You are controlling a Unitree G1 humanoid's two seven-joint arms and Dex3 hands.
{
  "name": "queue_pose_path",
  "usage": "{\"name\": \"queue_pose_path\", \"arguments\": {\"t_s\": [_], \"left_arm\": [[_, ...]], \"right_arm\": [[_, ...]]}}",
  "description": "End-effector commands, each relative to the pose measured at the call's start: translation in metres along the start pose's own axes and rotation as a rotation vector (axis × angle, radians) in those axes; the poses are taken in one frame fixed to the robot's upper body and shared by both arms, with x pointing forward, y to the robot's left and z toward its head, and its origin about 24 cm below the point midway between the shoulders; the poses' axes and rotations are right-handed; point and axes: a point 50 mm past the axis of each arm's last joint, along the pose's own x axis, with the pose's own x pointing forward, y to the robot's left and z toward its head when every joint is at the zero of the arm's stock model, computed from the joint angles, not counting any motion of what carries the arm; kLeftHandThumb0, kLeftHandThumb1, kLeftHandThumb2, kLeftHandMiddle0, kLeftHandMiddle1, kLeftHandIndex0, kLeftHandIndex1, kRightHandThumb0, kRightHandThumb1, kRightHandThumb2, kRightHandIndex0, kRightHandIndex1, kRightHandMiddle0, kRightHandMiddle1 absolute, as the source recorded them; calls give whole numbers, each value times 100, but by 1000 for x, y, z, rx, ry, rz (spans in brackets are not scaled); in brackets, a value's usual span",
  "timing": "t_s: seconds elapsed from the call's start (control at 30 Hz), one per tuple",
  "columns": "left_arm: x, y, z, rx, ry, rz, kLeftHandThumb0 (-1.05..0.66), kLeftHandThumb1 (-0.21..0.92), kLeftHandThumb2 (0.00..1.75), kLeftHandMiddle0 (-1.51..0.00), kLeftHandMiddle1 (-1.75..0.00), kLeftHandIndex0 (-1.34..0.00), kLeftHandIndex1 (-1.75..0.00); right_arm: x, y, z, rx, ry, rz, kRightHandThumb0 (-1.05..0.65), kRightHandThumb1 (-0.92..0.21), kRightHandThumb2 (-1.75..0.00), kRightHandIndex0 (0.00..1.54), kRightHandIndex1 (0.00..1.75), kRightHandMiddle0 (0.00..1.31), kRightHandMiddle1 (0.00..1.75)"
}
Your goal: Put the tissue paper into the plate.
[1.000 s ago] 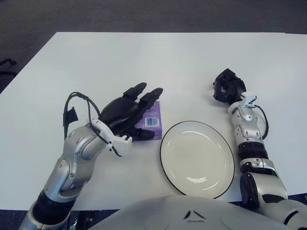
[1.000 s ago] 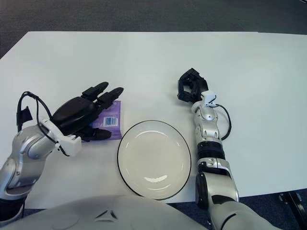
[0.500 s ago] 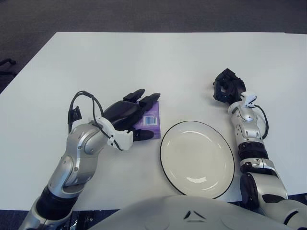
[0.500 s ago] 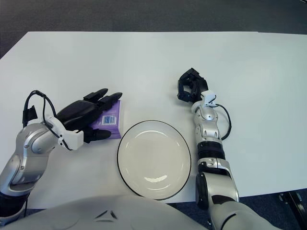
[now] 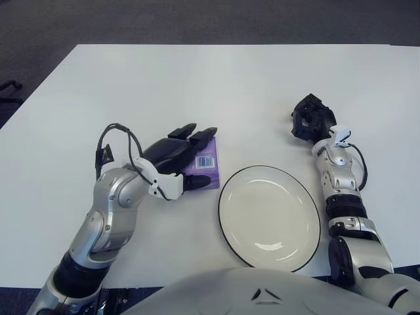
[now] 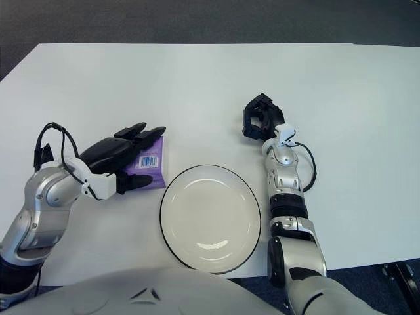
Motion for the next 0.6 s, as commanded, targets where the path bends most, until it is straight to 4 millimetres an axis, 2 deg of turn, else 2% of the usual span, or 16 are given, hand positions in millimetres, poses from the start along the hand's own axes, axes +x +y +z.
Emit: {"name": "queue_pose_path", "arguments": {"t_s": [0.0, 0.07, 0.3, 0.37, 0.43, 0.57], "left_arm": [[6, -17, -11, -36, 67, -87, -105, 92, 78, -3, -1, 0, -15], [8, -20, -14, -34, 73, -82, -105, 92, 78, -4, -1, 0, -17], [17, -27, -21, -22, 75, -23, -105, 92, 73, -17, -11, 0, -52], [19, -29, -23, -8, 76, -2, -105, 92, 70, -12, -37, 0, -60], [20, -31, -24, 4, 77, 14, -105, 92, 64, -5, -73, 0, -69], [23, -38, -30, 27, 86, 39, -105, 92, 51, -1, -107, 0, -82]], "right_arm": [[-41, -2, -56, 37, 226, -39, -43, -49, -111, 126, 175, 48, 175], [-41, -2, -56, 36, 228, -39, -43, -49, -111, 126, 175, 48, 175], [-41, -3, -55, 35, 229, -36, -43, -49, -110, 126, 175, 48, 175], [-41, -3, -55, 36, 228, -35, -43, -49, -110, 126, 175, 48, 175], [-41, -3, -55, 37, 228, -34, -43, -49, -110, 125, 175, 48, 175], [-41, -3, -55, 38, 229, -32, -43, -49, -110, 125, 175, 48, 175]]}}
